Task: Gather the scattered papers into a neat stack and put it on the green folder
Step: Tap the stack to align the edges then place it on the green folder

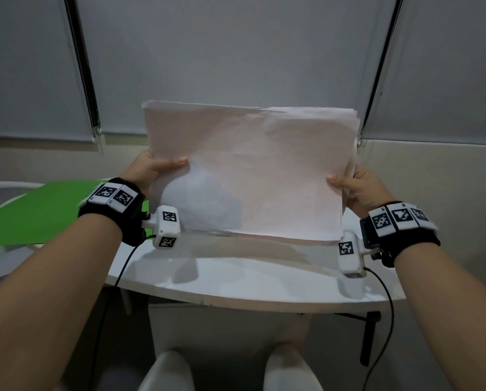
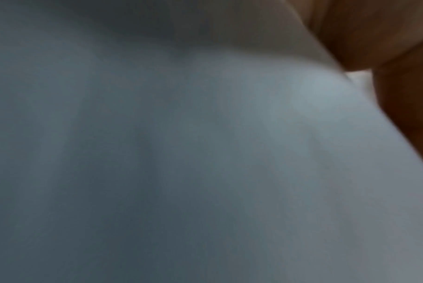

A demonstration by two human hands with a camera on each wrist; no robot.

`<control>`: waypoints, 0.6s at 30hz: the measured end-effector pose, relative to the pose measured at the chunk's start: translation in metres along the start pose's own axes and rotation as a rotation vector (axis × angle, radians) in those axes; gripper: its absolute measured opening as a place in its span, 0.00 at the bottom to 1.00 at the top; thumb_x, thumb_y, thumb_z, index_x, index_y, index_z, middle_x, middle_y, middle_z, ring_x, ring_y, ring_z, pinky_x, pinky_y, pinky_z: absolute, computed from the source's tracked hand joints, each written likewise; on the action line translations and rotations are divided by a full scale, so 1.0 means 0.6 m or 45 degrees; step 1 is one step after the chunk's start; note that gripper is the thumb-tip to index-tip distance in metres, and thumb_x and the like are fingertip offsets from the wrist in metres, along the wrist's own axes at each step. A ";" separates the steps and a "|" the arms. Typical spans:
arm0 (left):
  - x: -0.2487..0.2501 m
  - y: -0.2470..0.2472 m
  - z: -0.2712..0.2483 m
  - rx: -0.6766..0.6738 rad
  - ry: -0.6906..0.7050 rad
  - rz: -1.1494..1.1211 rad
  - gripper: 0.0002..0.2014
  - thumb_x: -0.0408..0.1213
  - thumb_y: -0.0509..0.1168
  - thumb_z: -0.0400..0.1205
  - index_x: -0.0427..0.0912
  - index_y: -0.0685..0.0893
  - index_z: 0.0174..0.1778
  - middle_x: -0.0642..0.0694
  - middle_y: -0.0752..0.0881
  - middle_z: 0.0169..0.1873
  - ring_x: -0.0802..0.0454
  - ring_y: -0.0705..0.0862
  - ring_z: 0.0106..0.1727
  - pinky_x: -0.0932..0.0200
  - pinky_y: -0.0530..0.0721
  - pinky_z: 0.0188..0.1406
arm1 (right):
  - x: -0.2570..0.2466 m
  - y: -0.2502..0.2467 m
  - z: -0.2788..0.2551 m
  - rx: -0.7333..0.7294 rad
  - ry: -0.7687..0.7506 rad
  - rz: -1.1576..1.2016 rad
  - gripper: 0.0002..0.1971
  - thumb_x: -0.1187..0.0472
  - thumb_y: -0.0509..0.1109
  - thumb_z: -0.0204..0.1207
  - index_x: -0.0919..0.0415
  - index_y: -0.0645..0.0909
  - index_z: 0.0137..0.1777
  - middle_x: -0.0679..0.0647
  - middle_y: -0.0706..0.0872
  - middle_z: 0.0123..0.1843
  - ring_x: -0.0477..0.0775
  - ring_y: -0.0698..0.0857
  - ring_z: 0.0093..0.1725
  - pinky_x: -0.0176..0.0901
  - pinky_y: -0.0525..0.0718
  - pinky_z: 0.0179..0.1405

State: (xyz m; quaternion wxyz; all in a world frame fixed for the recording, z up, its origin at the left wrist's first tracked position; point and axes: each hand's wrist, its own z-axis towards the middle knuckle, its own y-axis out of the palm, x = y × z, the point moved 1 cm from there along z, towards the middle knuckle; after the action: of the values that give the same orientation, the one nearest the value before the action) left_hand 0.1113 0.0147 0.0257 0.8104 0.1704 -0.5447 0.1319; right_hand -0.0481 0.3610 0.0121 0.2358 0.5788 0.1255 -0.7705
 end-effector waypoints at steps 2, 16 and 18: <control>-0.004 0.000 0.003 -0.037 -0.048 0.035 0.16 0.23 0.63 0.78 0.44 0.91 0.31 0.54 0.90 0.27 0.60 0.88 0.30 0.68 0.87 0.34 | -0.001 0.002 -0.001 0.004 -0.007 0.007 0.29 0.54 0.84 0.41 0.60 0.84 0.46 0.48 0.92 0.36 0.45 0.91 0.37 0.36 0.89 0.38; -0.004 0.030 0.011 0.017 0.065 0.070 0.12 0.18 0.66 0.74 0.41 0.83 0.42 0.54 0.90 0.26 0.61 0.88 0.29 0.67 0.87 0.32 | -0.022 0.026 0.003 0.173 -0.075 -0.119 0.23 0.74 0.76 0.66 0.68 0.77 0.62 0.56 0.87 0.47 0.54 0.87 0.46 0.44 0.86 0.52; -0.009 0.045 0.007 -0.115 0.012 0.078 0.13 0.17 0.66 0.73 0.41 0.84 0.39 0.52 0.90 0.26 0.59 0.88 0.28 0.65 0.87 0.31 | -0.019 0.035 0.001 0.253 -0.132 -0.164 0.21 0.77 0.71 0.70 0.69 0.77 0.63 0.54 0.85 0.45 0.52 0.85 0.43 0.42 0.86 0.48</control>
State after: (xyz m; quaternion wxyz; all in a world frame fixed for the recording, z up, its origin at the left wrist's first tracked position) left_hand 0.0949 0.0374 0.0257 0.8155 0.1161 -0.5512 0.1327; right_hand -0.0354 0.3456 0.0248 0.1333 0.5496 0.0730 -0.8215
